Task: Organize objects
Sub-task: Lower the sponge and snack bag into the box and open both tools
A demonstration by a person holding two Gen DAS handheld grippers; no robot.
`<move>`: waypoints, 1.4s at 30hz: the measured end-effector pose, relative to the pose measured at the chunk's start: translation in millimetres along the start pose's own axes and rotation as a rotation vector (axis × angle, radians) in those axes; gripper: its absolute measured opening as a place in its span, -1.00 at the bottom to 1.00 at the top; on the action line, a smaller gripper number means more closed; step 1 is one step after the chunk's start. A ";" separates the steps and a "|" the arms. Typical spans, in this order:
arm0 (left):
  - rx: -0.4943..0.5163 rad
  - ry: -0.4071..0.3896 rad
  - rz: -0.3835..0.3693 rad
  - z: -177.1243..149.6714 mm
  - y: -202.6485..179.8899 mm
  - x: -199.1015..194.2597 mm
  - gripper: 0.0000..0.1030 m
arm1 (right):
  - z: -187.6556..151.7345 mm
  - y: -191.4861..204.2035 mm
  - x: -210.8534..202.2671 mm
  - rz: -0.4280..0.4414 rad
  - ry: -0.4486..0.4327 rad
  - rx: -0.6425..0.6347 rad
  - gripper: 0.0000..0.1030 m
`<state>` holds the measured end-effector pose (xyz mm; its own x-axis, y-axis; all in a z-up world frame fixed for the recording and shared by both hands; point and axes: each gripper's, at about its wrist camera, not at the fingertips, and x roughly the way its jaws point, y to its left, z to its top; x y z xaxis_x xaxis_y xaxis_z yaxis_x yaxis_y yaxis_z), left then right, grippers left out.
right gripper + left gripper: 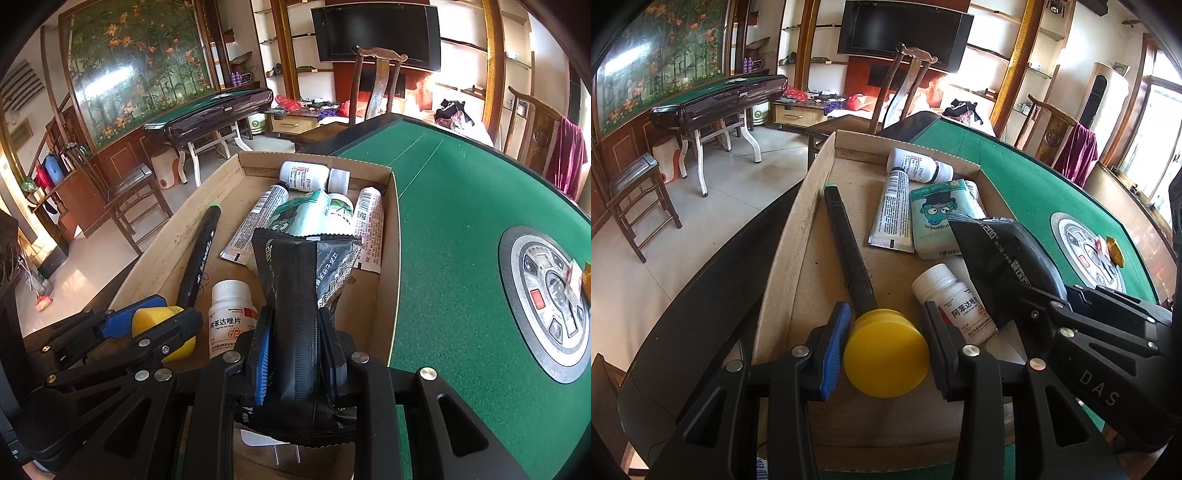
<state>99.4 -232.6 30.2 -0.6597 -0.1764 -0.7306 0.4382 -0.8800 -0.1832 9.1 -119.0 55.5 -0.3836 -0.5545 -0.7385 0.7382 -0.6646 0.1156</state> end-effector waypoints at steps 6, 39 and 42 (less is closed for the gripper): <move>0.000 0.000 0.001 0.0 0.2 -0.4 -0.24 | 1.5 0.0 1.6 -0.001 0.000 -0.001 -0.51; -0.013 -0.004 0.013 2.5 6.4 -4.9 -0.01 | 12.1 7.1 13.1 -0.009 0.019 -0.009 -0.46; -0.023 -0.005 0.010 3.1 6.7 -5.0 0.14 | 12.7 5.5 11.1 -0.009 0.022 -0.002 -0.46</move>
<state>103.7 -239.0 34.6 -0.6584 -0.1878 -0.7289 0.4589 -0.8678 -0.1908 1.8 -135.2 56.4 -0.3782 -0.5371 -0.7540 0.7359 -0.6686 0.1071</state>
